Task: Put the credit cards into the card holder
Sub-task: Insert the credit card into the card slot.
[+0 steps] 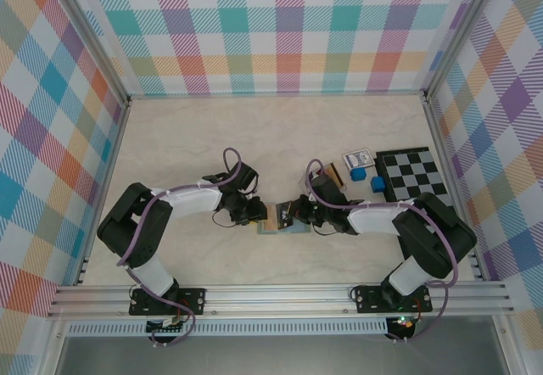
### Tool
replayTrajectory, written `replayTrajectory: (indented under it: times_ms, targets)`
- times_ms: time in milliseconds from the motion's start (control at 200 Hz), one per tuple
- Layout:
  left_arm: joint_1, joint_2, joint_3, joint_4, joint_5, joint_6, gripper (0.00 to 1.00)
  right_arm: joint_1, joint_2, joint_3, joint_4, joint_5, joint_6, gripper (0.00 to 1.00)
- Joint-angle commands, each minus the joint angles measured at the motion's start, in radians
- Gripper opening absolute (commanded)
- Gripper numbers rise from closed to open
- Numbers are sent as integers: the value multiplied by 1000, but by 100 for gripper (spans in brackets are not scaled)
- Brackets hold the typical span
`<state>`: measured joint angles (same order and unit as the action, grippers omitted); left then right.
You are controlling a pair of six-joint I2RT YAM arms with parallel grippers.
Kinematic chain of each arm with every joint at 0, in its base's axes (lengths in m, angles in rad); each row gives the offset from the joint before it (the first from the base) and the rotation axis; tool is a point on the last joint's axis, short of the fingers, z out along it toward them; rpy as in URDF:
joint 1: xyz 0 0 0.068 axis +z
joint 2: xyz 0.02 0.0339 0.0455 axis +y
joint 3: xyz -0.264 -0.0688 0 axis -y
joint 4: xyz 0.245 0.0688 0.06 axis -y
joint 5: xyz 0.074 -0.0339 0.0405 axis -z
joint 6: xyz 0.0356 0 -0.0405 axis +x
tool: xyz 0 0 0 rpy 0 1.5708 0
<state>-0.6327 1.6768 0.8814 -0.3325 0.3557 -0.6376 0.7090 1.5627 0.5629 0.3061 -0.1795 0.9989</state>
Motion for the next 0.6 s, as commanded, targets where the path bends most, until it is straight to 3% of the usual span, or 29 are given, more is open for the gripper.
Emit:
replayTrajectory:
  times_ms: [0, 205, 595]
  targets:
    - [-20, 26, -22, 21, 16, -12, 24, 22, 22, -25, 15, 33, 35, 5]
    - [-20, 22, -26, 16, 9, -7, 24, 20, -73, -55, -77, 113, 3, 3]
    - [-20, 26, -27, 20, 19, -9, 24, 20, -55, -76, -18, 178, 25, 1]
